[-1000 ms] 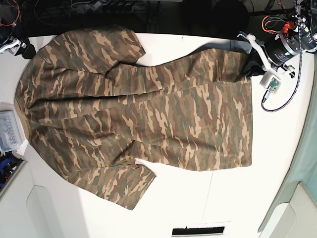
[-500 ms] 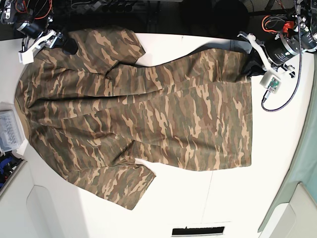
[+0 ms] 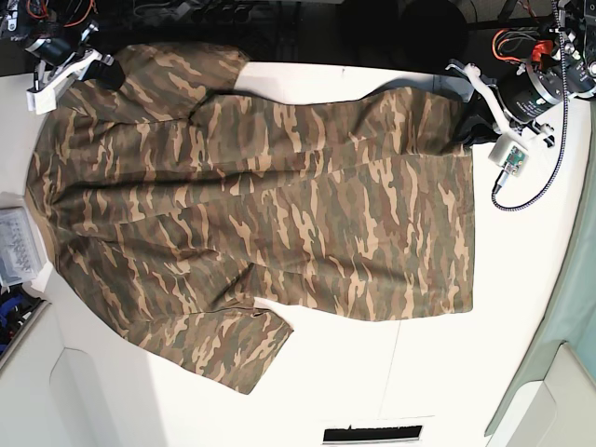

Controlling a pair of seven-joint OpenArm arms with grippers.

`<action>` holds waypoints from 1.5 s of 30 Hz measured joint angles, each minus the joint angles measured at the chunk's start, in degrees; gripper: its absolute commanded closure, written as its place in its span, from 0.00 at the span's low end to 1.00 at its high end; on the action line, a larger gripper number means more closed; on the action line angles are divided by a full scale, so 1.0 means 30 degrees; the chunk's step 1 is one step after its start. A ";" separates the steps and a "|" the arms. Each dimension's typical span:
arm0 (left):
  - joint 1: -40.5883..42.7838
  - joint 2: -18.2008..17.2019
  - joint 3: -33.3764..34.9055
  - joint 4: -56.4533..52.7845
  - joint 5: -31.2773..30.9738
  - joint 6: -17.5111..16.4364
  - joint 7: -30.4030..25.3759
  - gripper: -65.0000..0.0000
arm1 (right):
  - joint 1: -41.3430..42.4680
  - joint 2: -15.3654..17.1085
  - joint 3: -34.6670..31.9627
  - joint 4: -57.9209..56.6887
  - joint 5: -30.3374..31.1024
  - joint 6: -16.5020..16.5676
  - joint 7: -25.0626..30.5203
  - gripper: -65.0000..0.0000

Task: Layout the t-shirt on the table in an organized manner, then fold the t-shirt properly
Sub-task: 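Lift the shirt edge with both grippers and fold it over lengthwise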

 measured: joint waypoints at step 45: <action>-0.0321 -0.0255 -0.3002 -0.1486 0.0087 -0.0867 -0.1537 1.00 | 0.2980 0.2579 0.2091 0.4408 -0.0481 0.0240 -0.1158 1.00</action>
